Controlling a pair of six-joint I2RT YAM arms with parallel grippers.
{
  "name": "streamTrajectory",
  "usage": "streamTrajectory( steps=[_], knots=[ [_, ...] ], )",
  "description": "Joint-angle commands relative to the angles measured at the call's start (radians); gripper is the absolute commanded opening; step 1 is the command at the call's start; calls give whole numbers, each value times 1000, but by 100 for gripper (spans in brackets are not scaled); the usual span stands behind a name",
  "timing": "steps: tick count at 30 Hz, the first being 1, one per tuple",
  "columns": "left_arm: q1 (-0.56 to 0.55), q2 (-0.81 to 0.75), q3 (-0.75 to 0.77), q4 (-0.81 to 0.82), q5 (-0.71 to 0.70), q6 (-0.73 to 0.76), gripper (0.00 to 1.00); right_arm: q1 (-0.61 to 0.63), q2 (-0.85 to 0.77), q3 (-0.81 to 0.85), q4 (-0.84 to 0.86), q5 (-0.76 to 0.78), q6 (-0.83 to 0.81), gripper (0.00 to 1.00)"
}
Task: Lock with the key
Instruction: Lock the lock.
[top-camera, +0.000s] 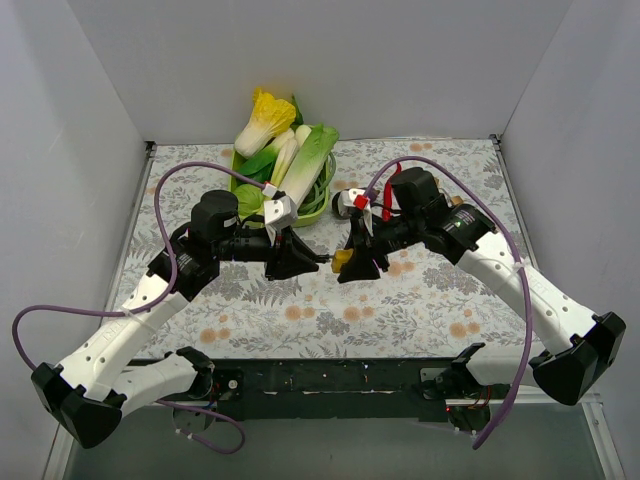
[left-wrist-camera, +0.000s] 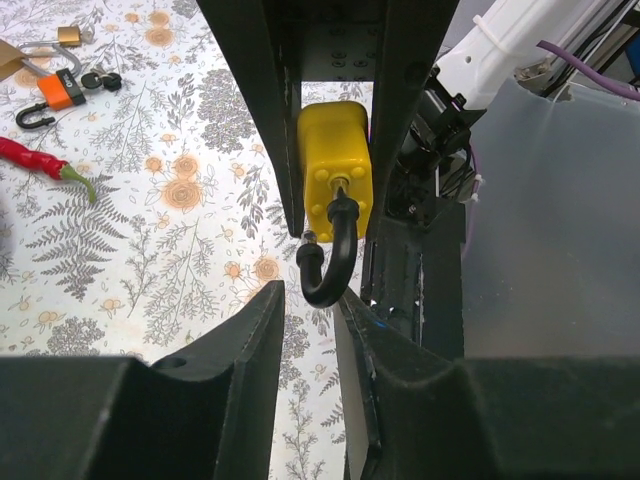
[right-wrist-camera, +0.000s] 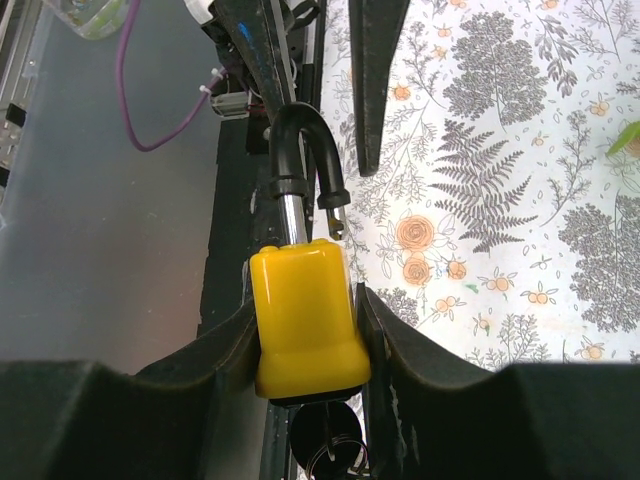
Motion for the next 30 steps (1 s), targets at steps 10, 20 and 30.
streamTrajectory(
  steps=[10,20,30],
  knots=[
    [3,-14,52,-2,-15,1,32,-8,3,48,50,2,27,1],
    [-16,-3,43,5,8,-8,4,-8,9,54,57,5,27,1],
    [-50,23,9,100,14,-169,0,-5,11,56,96,-29,1,1]
  ],
)
